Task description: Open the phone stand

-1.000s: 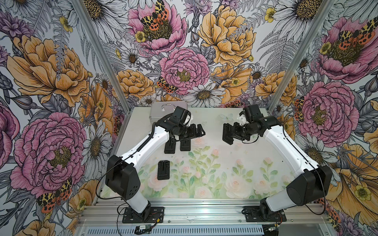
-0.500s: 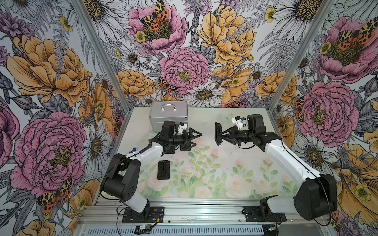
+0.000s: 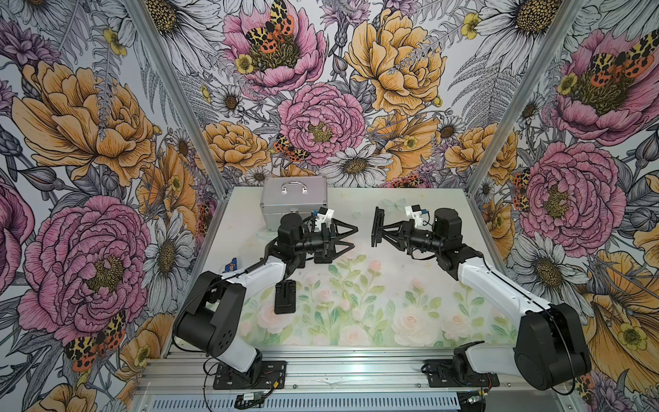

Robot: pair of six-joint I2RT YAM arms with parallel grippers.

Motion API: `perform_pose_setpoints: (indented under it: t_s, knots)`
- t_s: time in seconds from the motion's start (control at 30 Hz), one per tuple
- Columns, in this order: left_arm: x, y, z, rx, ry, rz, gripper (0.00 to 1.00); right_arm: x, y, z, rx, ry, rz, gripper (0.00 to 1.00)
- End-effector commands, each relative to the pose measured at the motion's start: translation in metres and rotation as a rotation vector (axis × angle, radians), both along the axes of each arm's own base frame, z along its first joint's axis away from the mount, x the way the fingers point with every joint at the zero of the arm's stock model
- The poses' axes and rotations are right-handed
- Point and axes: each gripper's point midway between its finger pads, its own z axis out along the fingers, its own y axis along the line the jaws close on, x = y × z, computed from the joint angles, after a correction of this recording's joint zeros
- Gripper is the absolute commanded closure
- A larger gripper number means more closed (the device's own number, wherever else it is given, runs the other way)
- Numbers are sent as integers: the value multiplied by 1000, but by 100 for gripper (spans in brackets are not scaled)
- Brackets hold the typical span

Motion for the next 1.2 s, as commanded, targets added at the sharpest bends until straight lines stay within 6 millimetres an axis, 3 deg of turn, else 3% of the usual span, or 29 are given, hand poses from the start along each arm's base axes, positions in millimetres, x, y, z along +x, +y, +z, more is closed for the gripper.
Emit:
perform_pose_setpoints:
  t_s: [0.0,0.37,0.9,1.17]
  knots:
    - [-8,-6,4,-30,-20,-36,1,1,10,27,53,-91,17,100]
    - [-5,-15,4,-51,-17,-28,1,0,31,30,98,-94,31,100]
    - [1,-13,3,-73,-12,6,1,-4,42,20,102,-73,52,100]
    - [3,-13,3,-77,-11,11,6,-4,48,14,98,-58,70,100]
